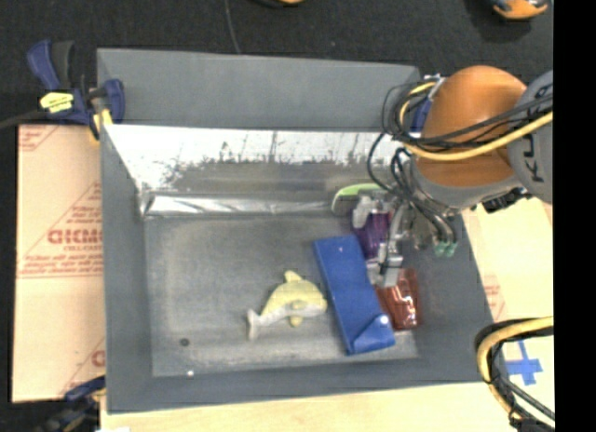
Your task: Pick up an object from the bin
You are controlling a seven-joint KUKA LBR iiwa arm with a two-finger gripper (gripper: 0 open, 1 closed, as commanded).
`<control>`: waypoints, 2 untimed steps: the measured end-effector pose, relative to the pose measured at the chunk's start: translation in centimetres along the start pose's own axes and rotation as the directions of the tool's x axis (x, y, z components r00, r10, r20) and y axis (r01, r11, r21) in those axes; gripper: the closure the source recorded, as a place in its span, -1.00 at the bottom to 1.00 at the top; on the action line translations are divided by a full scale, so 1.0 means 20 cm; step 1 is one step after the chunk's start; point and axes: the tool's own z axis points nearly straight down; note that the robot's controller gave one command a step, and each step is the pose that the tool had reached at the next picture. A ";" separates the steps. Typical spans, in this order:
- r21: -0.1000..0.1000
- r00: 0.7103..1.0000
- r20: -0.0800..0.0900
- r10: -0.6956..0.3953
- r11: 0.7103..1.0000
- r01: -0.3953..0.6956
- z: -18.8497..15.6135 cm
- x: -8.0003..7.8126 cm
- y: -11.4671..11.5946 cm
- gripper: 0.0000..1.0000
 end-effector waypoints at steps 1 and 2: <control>-0.001 0.999 0.002 0.039 0.999 -0.038 -0.10 -0.12 0.11 -1.00; -0.003 0.999 0.002 0.051 0.999 -0.051 -0.17 -0.15 0.13 -1.00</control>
Offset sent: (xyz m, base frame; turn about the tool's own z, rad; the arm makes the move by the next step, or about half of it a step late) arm 0.0334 0.0182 0.0476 0.0746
